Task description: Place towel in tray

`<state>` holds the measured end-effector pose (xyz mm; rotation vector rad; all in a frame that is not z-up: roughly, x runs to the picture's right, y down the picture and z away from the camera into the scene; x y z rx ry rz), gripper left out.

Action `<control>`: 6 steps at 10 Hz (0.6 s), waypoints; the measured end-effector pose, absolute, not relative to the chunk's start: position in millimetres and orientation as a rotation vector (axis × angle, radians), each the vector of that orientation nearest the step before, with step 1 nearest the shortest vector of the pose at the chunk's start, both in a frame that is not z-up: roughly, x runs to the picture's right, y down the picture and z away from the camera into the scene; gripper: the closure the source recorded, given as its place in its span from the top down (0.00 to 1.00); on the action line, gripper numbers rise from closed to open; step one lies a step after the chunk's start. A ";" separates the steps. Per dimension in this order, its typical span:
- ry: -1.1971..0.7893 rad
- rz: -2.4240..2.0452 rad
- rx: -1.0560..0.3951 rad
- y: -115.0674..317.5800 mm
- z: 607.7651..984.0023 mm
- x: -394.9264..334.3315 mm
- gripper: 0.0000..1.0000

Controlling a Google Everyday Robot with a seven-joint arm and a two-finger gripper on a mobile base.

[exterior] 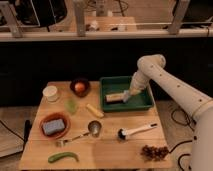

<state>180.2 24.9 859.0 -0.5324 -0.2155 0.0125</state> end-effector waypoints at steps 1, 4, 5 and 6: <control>-0.226 0.006 -0.536 25.1 858.9 182.0 0.00; -0.304 -0.030 -0.546 25.8 854.4 189.7 0.00; -0.333 -0.056 -0.552 25.0 853.6 186.4 0.00; -0.345 -0.071 -0.562 26.5 852.4 186.3 0.00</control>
